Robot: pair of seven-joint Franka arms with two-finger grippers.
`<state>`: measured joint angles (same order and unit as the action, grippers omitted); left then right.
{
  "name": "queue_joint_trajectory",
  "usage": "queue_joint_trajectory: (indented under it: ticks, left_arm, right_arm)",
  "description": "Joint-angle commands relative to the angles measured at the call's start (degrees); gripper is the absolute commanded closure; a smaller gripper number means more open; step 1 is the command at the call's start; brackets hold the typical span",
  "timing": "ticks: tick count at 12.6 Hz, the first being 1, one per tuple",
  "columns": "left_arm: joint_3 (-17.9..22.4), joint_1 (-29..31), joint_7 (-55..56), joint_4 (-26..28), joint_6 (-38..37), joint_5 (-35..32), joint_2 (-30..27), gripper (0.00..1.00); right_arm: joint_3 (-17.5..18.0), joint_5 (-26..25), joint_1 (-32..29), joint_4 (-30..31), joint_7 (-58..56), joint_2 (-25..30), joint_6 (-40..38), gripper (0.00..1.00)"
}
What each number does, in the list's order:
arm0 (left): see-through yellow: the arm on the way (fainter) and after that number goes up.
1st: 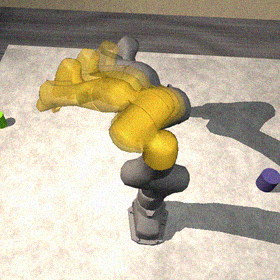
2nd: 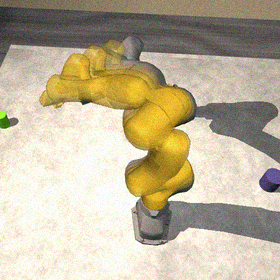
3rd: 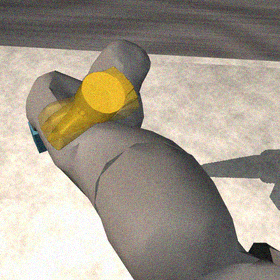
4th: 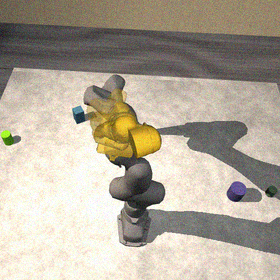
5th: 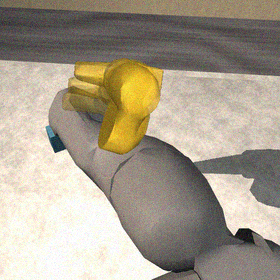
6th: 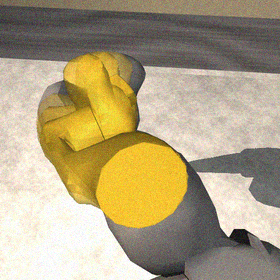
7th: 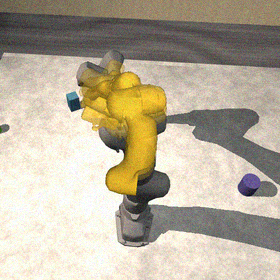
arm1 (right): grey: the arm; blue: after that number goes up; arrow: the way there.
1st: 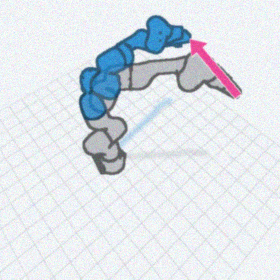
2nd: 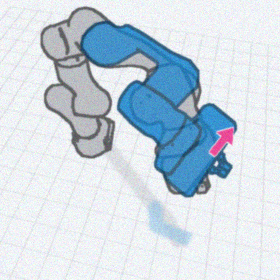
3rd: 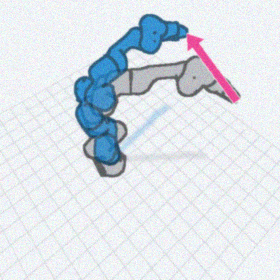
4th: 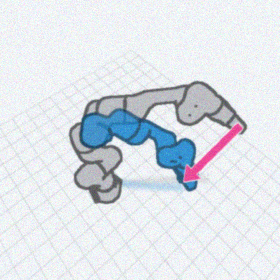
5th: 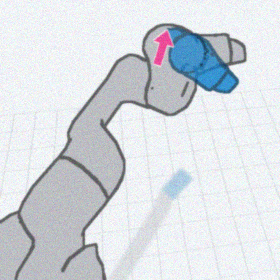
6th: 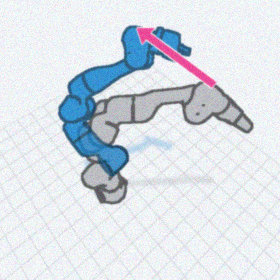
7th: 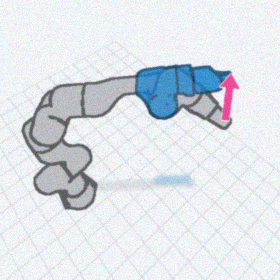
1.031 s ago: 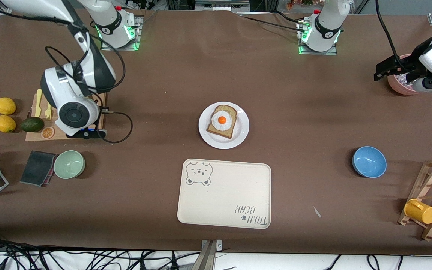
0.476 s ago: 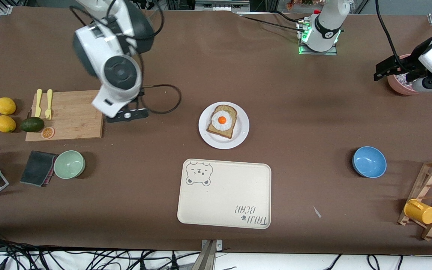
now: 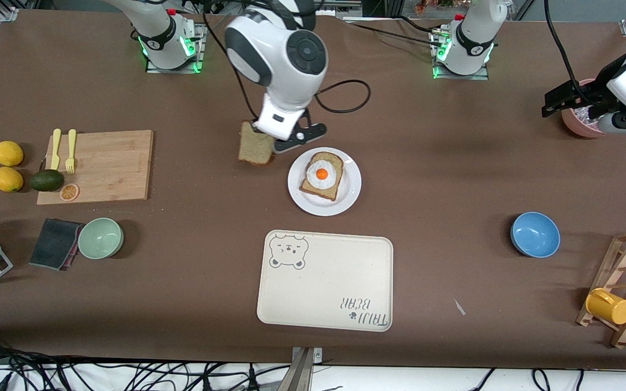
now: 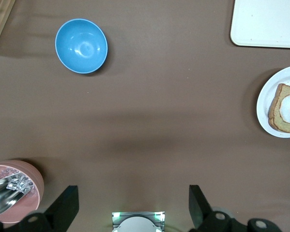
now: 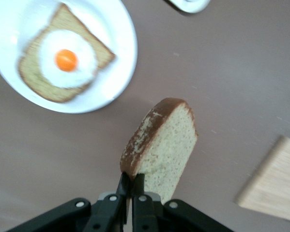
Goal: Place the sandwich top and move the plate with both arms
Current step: 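Carry the bread with the right gripper over the egg toast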
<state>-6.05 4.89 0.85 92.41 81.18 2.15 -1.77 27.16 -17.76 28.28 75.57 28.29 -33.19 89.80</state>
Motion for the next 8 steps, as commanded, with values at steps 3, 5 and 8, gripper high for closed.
queue_joint_trajectory:
  ticks: [3,5,8]
  left_arm:
    - [-0.27,0.47,-0.05,-1.36,-0.85,0.40,0.45,0.00]
    - [-0.19,0.47,-0.06,-1.27,-0.85,0.40,0.45,0.00]
    - [-0.19,0.47,-0.06,-1.36,-0.85,0.40,0.45,0.00]
  right_arm:
    - [-0.27,-0.26,2.56,-4.73,1.24,-6.61,9.15,1.00]
    - [-0.27,-0.26,3.44,-4.82,1.24,-8.20,13.19,1.00]
    - [-0.35,-0.34,4.15,-4.73,1.42,-9.78,16.72,1.00]
